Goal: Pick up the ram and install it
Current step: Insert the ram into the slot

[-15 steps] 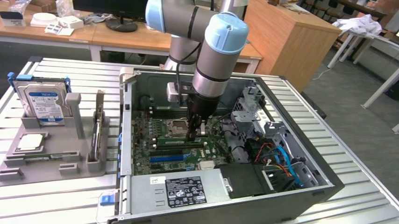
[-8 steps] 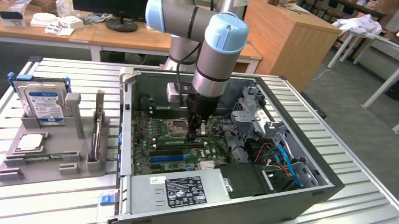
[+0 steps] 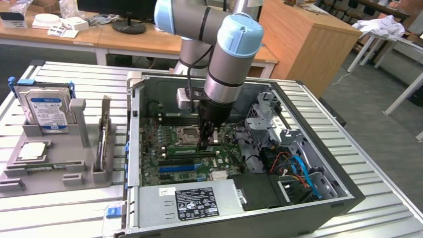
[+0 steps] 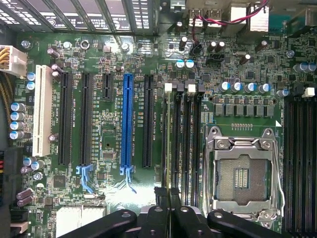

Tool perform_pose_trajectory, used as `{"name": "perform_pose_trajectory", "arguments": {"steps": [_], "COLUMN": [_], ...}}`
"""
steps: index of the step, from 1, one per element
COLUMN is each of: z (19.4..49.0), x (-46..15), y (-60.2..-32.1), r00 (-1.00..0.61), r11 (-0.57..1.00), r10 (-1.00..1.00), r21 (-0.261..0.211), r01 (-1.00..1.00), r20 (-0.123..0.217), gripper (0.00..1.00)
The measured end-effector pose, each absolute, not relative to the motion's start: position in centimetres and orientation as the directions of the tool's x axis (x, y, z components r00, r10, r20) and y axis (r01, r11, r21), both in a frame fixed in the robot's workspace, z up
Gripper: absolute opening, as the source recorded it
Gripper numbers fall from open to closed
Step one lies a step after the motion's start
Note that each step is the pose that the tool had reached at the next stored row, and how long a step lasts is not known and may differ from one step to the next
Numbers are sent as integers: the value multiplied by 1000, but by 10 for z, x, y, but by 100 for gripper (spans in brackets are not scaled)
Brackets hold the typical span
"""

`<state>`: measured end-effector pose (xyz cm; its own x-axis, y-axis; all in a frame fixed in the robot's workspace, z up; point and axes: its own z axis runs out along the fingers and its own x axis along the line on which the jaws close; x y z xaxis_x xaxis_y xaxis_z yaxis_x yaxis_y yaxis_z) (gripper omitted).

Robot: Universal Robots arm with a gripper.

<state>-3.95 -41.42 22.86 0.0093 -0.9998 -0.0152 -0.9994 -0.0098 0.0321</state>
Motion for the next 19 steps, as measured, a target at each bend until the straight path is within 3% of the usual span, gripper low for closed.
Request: {"name": "perform_pose_trajectory", "arguments": {"steps": [19], "z": [228], "x": [-40], "y": [-414], "r00": [9], "r11": [-10], "r10": [-1000], "r21": [32], "r01": [-999], "r20": [-15], "gripper": [12]}}
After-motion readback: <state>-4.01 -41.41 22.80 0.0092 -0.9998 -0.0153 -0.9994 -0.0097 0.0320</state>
